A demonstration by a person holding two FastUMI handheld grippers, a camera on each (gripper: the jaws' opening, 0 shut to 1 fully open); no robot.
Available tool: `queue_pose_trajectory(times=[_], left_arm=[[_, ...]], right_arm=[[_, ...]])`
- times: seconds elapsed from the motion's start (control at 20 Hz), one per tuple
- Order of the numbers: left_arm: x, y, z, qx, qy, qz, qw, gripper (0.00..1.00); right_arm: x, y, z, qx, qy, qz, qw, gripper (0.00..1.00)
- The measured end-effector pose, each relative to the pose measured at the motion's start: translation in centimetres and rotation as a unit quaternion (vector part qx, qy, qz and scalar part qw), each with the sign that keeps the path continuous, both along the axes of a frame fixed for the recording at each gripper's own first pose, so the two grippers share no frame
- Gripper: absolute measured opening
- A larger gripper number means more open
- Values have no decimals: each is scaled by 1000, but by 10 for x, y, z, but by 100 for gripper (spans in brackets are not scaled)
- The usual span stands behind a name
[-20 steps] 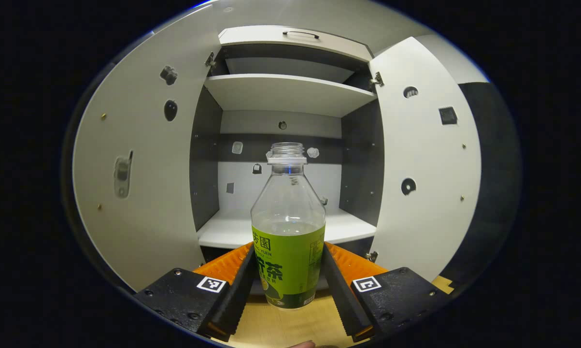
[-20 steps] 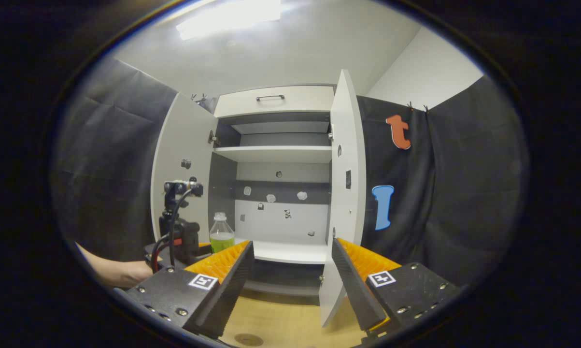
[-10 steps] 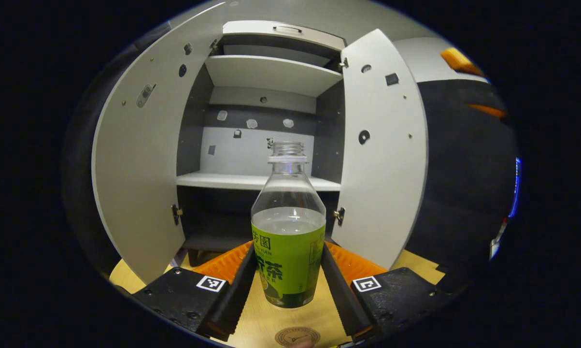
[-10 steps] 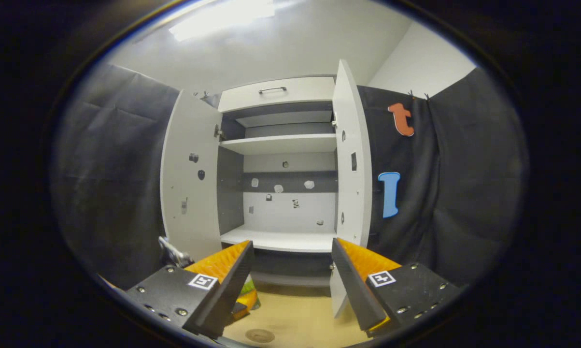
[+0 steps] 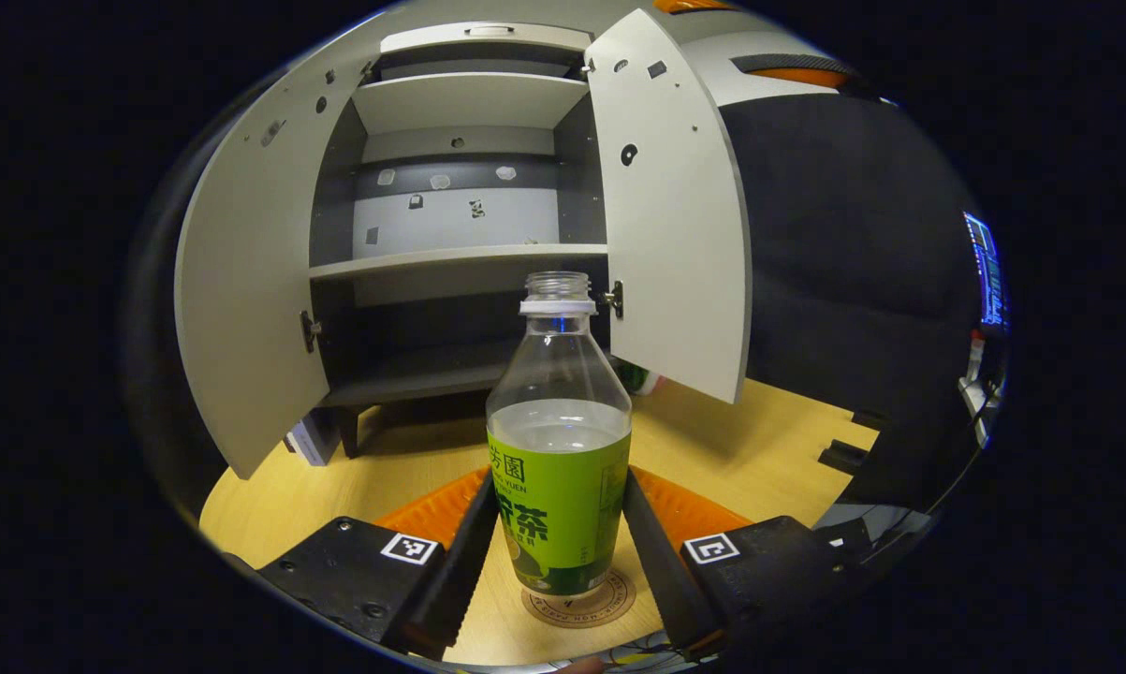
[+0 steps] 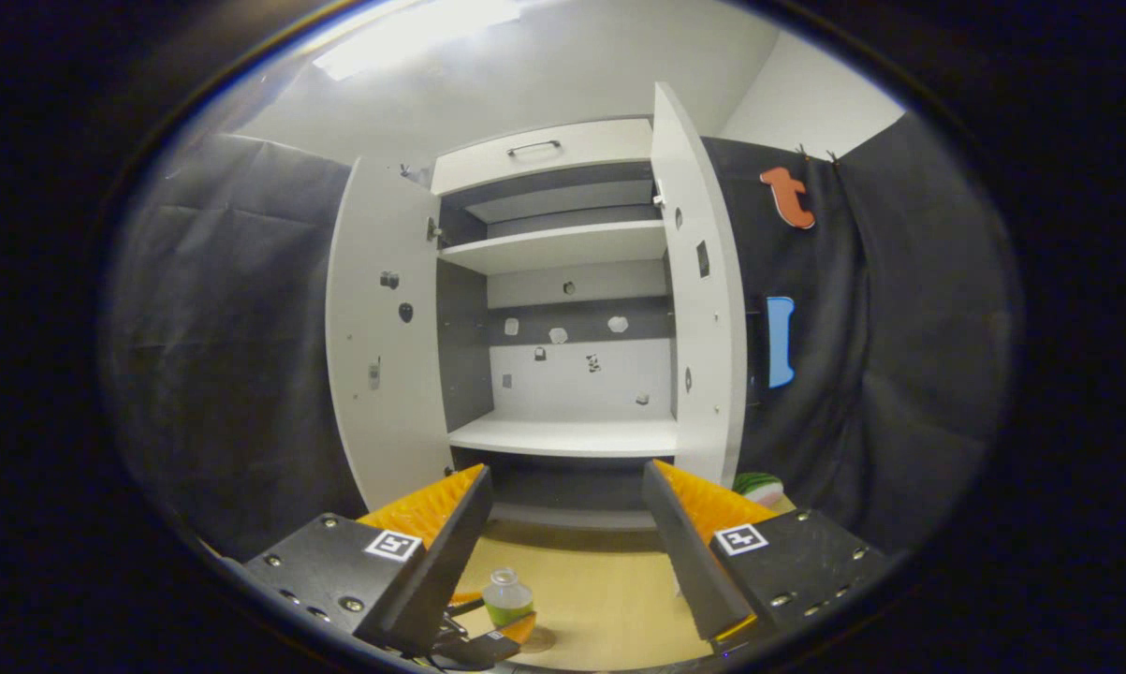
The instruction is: Grasp the bottle in the cabinet with the left hand and place it on the coaster, then close the right door with the right hand and the left door with the left hand.
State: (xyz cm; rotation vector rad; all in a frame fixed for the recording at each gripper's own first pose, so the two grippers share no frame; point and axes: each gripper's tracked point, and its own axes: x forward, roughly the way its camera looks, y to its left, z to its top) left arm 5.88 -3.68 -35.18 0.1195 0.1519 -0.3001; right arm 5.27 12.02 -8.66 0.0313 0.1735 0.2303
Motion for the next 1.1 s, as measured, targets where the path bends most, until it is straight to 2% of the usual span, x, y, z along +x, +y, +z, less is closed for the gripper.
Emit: queue_pose_trajectory(times=[0.2,0.35,0.4,0.45,0.55,0.6,0.75,0.8,0.85,0.95,1.0,1.05,1.1], left_arm=[[1,-1,-21,30,2,-17,999,82],[-4,-6,-21,53,-9,-40,998,84],[-3,-7,-18,57,-10,-41,997,84],[-2,-7,-15,56,-10,-44,997,86],[-4,-6,-8,44,-1,-47,998,89],[-4,-6,-3,36,5,-48,998,90],[1,-4,24,24,4,-49,999,90],[1,-4,33,25,2,-50,998,90],[3,-2,43,26,-3,-49,998,90],[5,-3,63,22,-8,-52,998,90],[4,-5,74,16,-12,-55,998,90],[3,-6,87,10,-16,-57,998,90],[4,-7,100,6,-23,-59,998,90]], right_arm=[[3,17,-12,-1,5,24,1000,98],[9,17,-25,-11,20,18,1000,98],[10,16,-27,-12,23,14,1000,94],[11,13,-28,-11,25,9,1000,98],[12,8,-26,-8,25,2,1000,94],[12,3,-24,-9,23,-2,1000,98],[9,-17,-19,-15,15,-17,1000,98],[8,-23,-17,-16,12,-21,1000,94],[6,-32,-16,-17,10,-28,999,98],[5,-45,-12,-13,5,-42,999,98],[5,-51,-9,-11,1,-48,999,94],[5,-58,-6,-10,-2,-53,999,98],[4,-65,-3,-10,-7,-59,998,98]])
